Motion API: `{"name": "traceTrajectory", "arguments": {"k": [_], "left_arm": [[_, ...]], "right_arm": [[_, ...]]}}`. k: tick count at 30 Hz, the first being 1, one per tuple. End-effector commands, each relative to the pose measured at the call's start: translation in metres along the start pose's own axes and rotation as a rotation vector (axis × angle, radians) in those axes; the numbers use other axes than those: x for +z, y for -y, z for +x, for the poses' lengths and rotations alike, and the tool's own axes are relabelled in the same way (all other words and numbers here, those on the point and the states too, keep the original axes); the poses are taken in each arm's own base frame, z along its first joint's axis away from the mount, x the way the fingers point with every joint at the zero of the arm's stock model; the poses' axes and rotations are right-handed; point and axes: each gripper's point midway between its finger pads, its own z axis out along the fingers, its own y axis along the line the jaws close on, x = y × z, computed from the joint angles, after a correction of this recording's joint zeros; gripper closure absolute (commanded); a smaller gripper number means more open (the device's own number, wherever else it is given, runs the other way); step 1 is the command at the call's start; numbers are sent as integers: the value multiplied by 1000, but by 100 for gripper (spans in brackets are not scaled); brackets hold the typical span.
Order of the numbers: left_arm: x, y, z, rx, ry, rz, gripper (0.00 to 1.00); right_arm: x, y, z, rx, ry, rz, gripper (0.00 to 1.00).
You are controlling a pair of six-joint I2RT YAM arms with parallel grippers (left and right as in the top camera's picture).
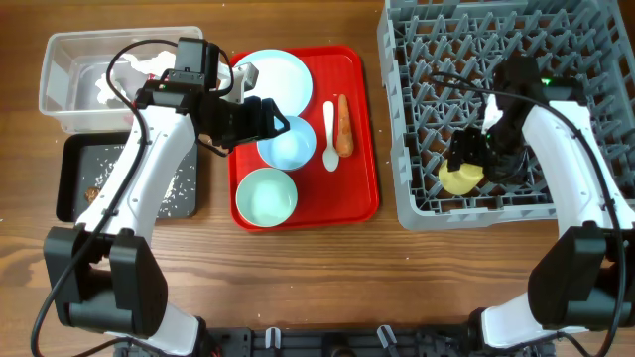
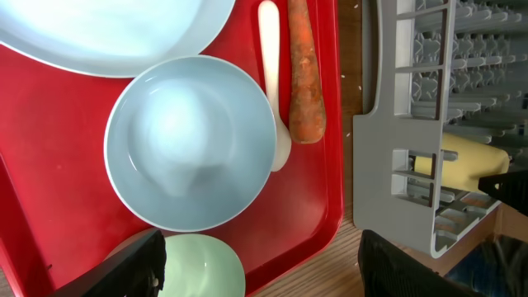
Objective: Sort waste into correct bins and load items into the dishwasher rack
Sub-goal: 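Place yellow cup upside down in grey rack with right gripper, then withdraw right gripper from rack and move toward red tray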
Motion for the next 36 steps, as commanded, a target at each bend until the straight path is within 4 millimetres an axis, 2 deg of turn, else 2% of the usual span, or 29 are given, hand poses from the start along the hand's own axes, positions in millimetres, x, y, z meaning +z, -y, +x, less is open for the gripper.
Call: {"name": "traceTrajectory", "arguments": {"k": [1,6,8,10,13,18,21,29,36], "left_arm": [[-7,6,-4,31,23,-3,26],[-7,5,-4,31,24,-6,26],[-7,1,-5,30,28,-30,25],[-7,-4,-5,27,29,-57,25],[-7,-8,-3,21,23,-79,26],[-8,-13,0,14,14,-108,27],[-8,-23,4,23,7,-189,28],[8,-12,16,229,-4,-420,26],[13,-3,16,280,14,-450,25]], "right_arm": [[-30,-10,-18,-16,79,-36,15],[-103,-25,-35,-69,260,-111,17],[-123,-36,-35,-102,310,-174,18],[-131,-49,-32,-149,331,-228,19],[-134,-68,-30,-202,349,-252,20],[-141,-113,-30,-321,404,-314,20],[-144,-129,-30,-357,427,-345,20],[-144,-130,-32,-357,432,-347,20],[-144,-129,-33,-362,436,-338,20]]}}
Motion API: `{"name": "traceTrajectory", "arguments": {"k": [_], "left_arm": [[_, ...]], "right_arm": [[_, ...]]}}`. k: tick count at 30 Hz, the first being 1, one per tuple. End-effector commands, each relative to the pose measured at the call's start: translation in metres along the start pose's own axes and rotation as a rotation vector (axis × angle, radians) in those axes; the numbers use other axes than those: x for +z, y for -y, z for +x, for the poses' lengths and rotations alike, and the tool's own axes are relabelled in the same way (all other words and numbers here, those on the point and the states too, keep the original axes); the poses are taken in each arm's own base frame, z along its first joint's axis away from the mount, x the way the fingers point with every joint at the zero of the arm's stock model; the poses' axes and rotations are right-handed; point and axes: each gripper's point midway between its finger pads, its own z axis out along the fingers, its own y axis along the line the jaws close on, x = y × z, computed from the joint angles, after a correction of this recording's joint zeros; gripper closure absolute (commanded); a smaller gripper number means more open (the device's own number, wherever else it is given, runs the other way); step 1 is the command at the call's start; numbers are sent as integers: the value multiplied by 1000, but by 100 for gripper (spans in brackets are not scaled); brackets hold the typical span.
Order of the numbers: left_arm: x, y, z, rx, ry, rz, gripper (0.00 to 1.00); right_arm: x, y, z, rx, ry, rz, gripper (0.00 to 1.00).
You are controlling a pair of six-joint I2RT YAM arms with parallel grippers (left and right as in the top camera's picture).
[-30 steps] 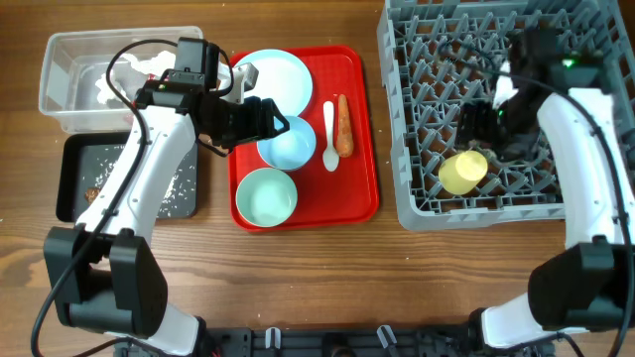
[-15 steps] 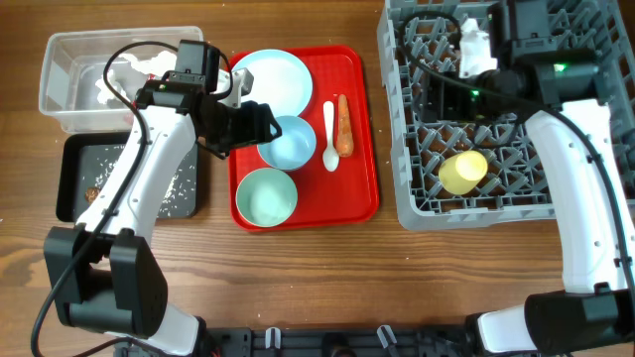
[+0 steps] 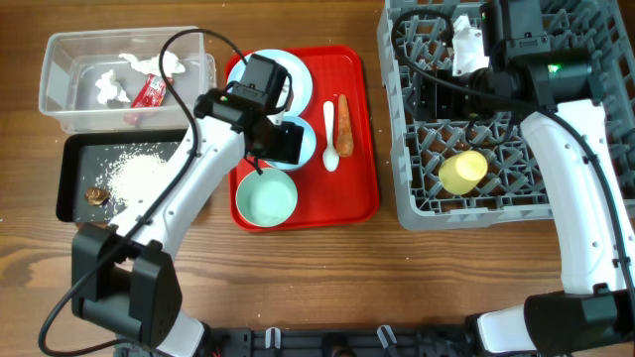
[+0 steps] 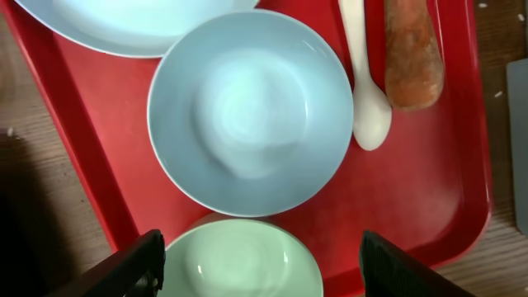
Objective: Sort waste into correct bins and load items into the dishwasher rack
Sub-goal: 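Withdraw right gripper from rack and move toward red tray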
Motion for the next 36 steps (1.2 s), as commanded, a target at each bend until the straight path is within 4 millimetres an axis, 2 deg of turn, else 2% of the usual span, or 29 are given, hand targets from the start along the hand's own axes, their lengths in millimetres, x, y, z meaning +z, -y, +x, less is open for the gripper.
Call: {"name": "traceTrajectory", "arguments": {"k": [1,16,23,27,28,31,34,36], "left_arm": [[-9,-4,-9,23,45,-30,25],[-9,-3,-12,24,57,-26,26],[-7,27,-17,90,97,4,27],[1,30,-18,99,90,1,27],[3,28,-18,70,88,-4,27],[-1,-3,-26,-146,114,-58,28],[-8,-39,-29,-355,120,-68,26],[-11,-62,-27,-478,113,-67,26]], "right_arm": [[-6,-6,-5,-29,26,-17,20],[-5,-2,-5,-28,28,3,20],[-5,-1,-7,-30,34,8,20],[-5,-2,-11,-12,49,5,20],[-5,-3,-14,11,61,-2,21],[3,-10,-21,58,68,-40,23],[25,-26,-23,76,43,-60,24],[48,-46,-23,73,17,-82,25]]}}
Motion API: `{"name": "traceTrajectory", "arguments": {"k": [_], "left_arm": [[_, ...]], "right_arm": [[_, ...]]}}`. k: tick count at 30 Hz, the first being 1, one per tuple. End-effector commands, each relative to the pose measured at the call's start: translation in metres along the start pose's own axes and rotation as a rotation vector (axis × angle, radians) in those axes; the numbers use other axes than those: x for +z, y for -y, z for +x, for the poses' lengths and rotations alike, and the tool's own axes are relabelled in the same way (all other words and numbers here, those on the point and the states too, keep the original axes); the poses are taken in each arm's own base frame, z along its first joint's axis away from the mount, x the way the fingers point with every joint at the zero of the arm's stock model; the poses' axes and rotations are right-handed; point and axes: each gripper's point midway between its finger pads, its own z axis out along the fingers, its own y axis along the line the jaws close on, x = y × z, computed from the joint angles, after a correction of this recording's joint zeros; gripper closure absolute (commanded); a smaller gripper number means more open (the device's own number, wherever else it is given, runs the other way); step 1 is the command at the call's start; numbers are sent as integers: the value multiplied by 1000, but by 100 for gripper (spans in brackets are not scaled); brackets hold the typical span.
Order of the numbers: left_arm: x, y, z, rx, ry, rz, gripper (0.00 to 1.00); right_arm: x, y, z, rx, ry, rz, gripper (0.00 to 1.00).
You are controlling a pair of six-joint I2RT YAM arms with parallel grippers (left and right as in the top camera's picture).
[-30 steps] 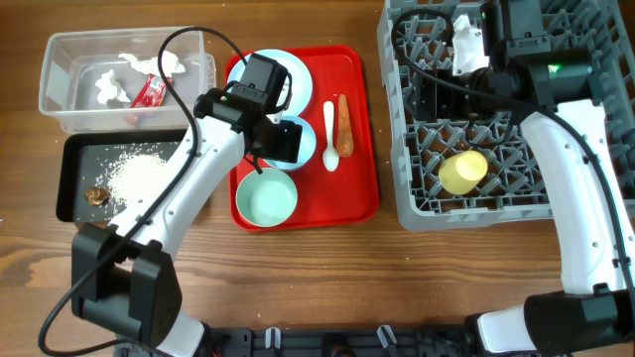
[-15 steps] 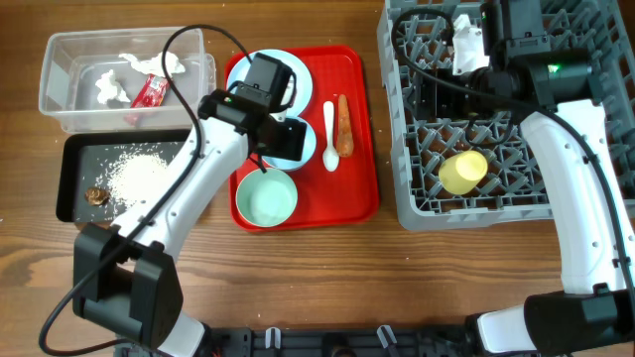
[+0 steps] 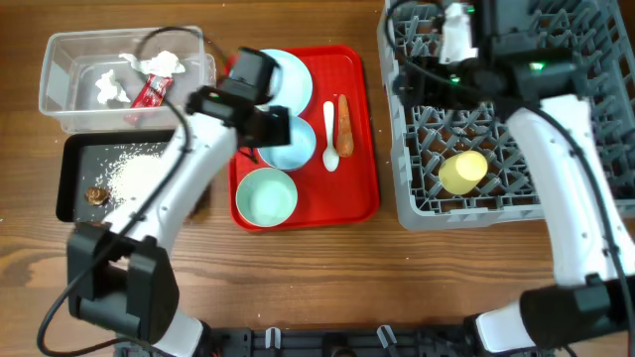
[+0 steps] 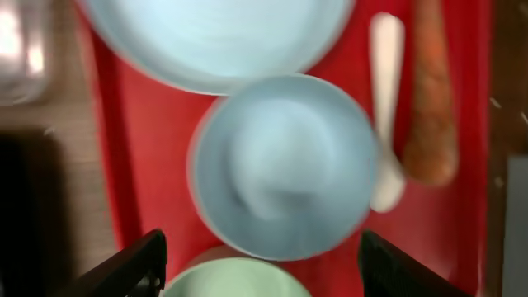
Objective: Sort waste into correct bins and load items into the dishwasher rack
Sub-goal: 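Withdraw right gripper from rack and move toward red tray, then grasp light-blue bowl with right gripper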
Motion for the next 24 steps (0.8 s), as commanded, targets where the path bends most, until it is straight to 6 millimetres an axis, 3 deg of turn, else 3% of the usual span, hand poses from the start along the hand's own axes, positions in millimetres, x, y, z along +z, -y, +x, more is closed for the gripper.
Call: {"name": "traceTrajectory", "arguments": {"k": [1,8,11,14,24], "left_arm": [[-8,-42,-15,-287,10,-13,25],[-13,-109,-22,-515,-10,-9,23],[-15,-128,-24,-561,0,-24,11],[-15,-131,-24,-567,1,-26,0],[-15,-131,-25,-567,2,-26,0]], "right_arm": [[44,-32,7,39,-68,-44,26],[137,-65,42,58,-205,-7,37],[174,-71,67,36,-286,13,45],[195,-70,80,49,-323,33,52],[233,-65,102,42,-361,93,65]]}}
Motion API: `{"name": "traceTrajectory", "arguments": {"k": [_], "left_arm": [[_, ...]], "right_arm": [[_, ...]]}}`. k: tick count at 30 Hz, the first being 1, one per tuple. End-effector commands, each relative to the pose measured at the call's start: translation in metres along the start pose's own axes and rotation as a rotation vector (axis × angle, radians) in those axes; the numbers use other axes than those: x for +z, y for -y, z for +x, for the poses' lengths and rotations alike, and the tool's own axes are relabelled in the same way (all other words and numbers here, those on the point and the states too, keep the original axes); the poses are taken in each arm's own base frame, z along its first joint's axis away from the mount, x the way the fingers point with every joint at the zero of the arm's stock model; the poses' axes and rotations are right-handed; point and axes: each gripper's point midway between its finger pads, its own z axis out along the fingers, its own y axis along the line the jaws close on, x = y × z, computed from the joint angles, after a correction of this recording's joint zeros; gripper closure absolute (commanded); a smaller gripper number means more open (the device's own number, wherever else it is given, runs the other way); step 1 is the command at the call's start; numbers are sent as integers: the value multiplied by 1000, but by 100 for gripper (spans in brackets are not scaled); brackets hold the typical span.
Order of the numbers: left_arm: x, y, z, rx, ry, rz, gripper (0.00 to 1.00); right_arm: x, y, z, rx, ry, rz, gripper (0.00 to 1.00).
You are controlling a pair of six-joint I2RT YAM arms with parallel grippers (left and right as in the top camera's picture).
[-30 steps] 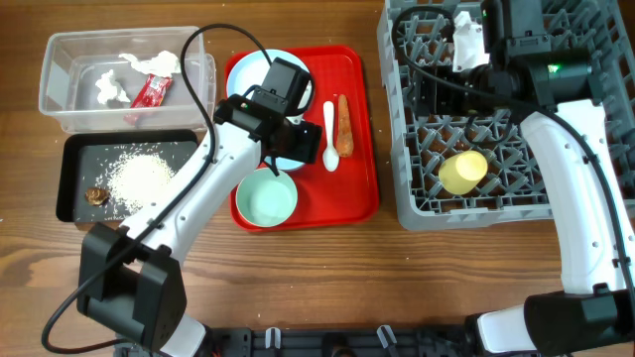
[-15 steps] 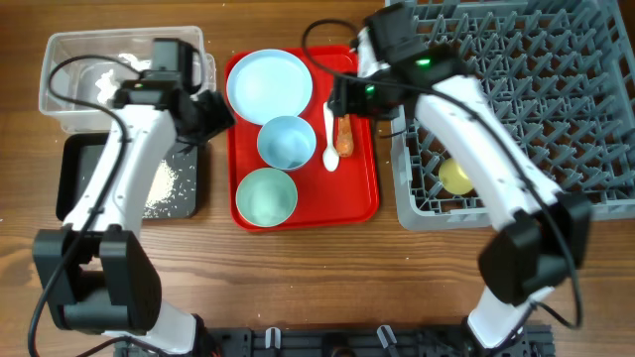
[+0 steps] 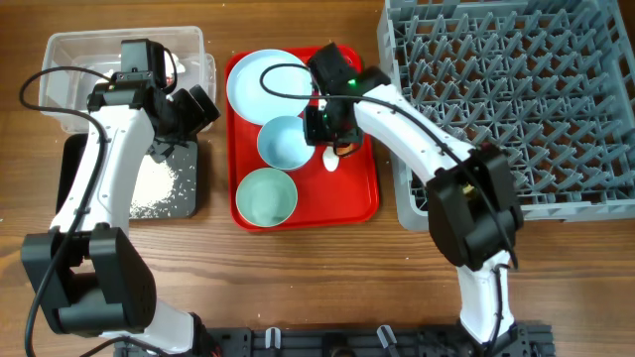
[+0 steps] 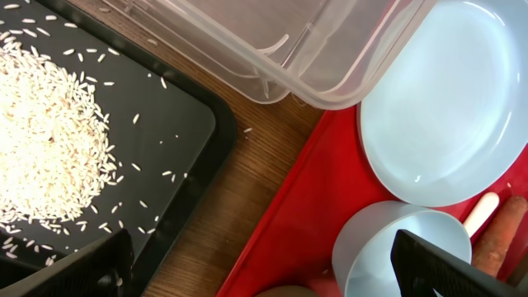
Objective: Sort waste into correct bins and load items into the dishwasher rack
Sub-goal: 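Grasp light-blue bowl with right gripper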
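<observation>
A red tray [image 3: 367, 198] holds a pale blue plate [image 3: 263, 79], a blue bowl [image 3: 283, 144], a green bowl [image 3: 265, 195], a white spoon [image 3: 330, 159] and a carrot [image 3: 344, 149]. The right gripper [image 3: 330, 124] hangs over the spoon and carrot and hides most of the carrot; how its jaws stand does not show. My left gripper [image 4: 264, 264] is open and holds nothing. It hovers over the wood strip between the black tray and the red tray. In the left wrist view the plate [image 4: 445, 107], the bowl [image 4: 388, 247] and the carrot [image 4: 503, 239] show.
A clear plastic bin [image 3: 60, 69] with wrappers stands at the back left. In front of it lies a black tray [image 3: 149, 188] with scattered rice [image 4: 41, 140]. The grey dishwasher rack [image 3: 516, 99] fills the right side; no item shows in it.
My left gripper has moved left from over the blue bowl to the gap beside the black tray. The right arm has left the rack and is now over the red tray. The yellow cup no longer shows.
At first the right gripper was down at a yellow cup in the rack's front and the left gripper hung open over the bowls. Then the right gripper was at the rack's back with the cup lying in the rack. Now it is over the spoon and carrot.
</observation>
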Motion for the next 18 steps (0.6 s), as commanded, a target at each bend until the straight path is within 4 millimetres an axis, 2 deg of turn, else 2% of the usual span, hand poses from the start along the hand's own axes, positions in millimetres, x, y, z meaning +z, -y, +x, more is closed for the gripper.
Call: {"name": "traceTrajectory", "arguments": {"k": [1,4,9,11,13,14,15,16,18], "left_arm": [[-8,4,-4,-8,14,24,0],[-8,4,-4,-8,14,24,0],[-8,-4,-9,-8,46,-22,0],[-8,-6,-11,-9,55,-35,0],[-8,-6,-11,-8,55,-35,0],[-9,-7,-12,-8,60,-42,0],[-9,-10,-13,-9,70,-57,0],[-9,-14,-16,-9,86,-81,0],[-10,-18,-19,-10,101,-103,0]], "right_arm": [[21,7,2,13,-16,44,67],[28,10,4,20,-29,52,77],[28,9,1,40,-20,47,95],[19,7,-4,38,0,38,96],[-8,5,-15,41,58,26,96],[-35,7,-25,46,117,26,96],[-54,11,-31,50,159,35,96],[-79,17,-37,51,217,54,96],[-149,43,-52,86,377,119,96]]}}
